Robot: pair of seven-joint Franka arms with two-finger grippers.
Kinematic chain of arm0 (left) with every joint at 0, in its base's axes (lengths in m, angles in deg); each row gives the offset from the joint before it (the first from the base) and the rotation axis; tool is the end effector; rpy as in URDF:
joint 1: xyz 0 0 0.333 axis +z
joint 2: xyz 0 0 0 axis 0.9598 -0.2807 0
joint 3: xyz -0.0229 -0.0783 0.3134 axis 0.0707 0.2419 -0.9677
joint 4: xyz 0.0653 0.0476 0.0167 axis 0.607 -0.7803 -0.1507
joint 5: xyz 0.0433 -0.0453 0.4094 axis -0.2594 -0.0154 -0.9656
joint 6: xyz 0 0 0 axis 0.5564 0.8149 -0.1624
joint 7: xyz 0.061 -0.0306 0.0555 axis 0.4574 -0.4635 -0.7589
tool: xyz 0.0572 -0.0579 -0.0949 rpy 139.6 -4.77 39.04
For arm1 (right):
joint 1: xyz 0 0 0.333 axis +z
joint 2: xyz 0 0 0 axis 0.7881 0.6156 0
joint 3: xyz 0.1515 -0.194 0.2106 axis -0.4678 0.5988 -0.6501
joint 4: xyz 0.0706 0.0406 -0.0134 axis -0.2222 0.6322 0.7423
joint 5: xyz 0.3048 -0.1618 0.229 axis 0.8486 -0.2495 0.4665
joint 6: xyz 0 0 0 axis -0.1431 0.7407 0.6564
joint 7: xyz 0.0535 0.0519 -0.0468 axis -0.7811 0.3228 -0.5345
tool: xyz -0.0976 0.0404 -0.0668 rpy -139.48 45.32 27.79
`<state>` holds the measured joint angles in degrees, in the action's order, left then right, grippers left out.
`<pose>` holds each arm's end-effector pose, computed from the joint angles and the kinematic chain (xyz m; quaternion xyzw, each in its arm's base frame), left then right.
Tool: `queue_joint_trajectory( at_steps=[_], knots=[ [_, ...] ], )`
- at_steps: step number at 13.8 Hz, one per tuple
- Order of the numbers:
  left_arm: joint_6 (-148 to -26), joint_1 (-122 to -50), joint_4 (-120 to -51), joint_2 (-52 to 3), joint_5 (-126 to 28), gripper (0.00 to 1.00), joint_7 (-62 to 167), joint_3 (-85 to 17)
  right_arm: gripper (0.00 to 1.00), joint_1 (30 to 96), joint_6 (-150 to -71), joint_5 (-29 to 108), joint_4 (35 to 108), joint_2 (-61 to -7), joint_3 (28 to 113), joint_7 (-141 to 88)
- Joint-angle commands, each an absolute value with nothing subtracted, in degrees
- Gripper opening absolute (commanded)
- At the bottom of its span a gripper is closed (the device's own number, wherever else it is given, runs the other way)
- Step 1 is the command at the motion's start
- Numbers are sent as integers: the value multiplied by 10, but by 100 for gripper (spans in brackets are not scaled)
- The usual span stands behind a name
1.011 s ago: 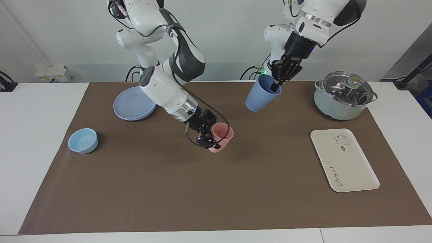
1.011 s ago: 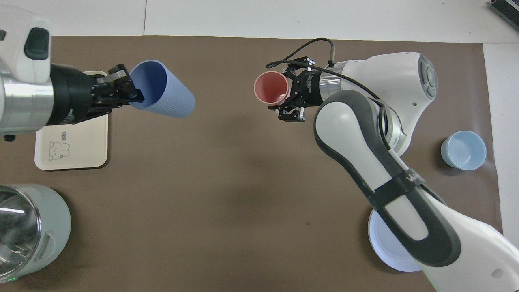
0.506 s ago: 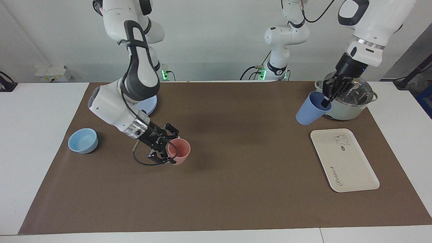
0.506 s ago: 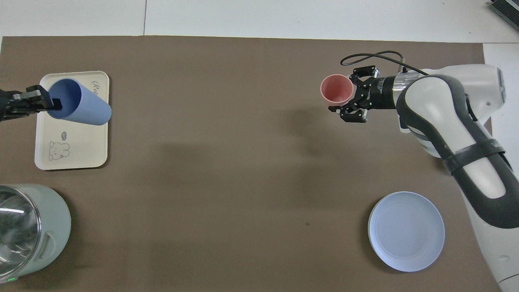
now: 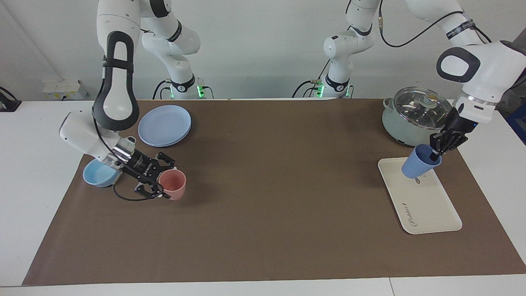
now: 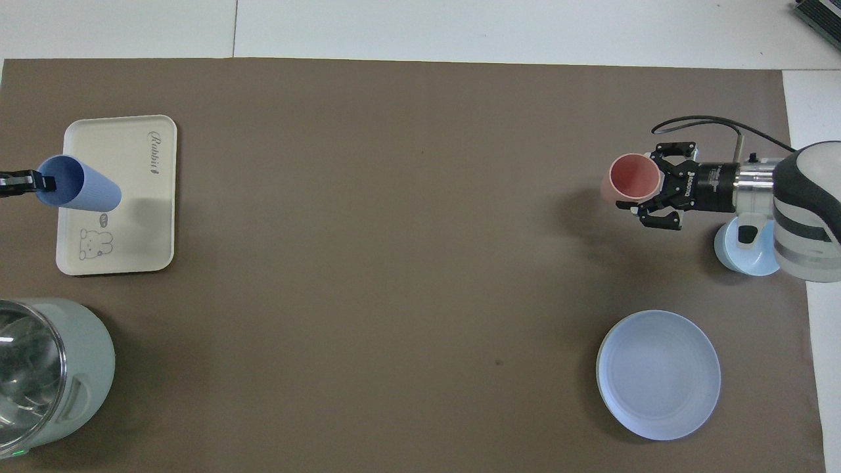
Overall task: Place cup on tray
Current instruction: 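Lower the cup onto the tray with the left gripper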
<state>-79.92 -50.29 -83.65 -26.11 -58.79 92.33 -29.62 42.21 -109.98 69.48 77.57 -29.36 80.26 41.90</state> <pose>0.6281 0.1778 0.4057 0.9870 0.0127 0.1404 0.0770 0.6348 -0.0747 0.3005 -0.5333 0.7320 0.2525 0.3407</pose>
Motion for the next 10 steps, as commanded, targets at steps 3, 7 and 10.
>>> queue_joint_trajectory(
  at_steps=[3,7,10],
  knots=[
    [-854,-496,-859,-293,-528,0,972,-287,0,398,-1080,779,769,-259,793,335],
    [-860,-501,-855,-294,-528,100,1001,-288,0,396,-1081,788,779,-254,795,319],
    [-810,-523,-831,-261,-542,100,997,-289,31,402,-1132,787,803,-260,795,298]
  ],
)
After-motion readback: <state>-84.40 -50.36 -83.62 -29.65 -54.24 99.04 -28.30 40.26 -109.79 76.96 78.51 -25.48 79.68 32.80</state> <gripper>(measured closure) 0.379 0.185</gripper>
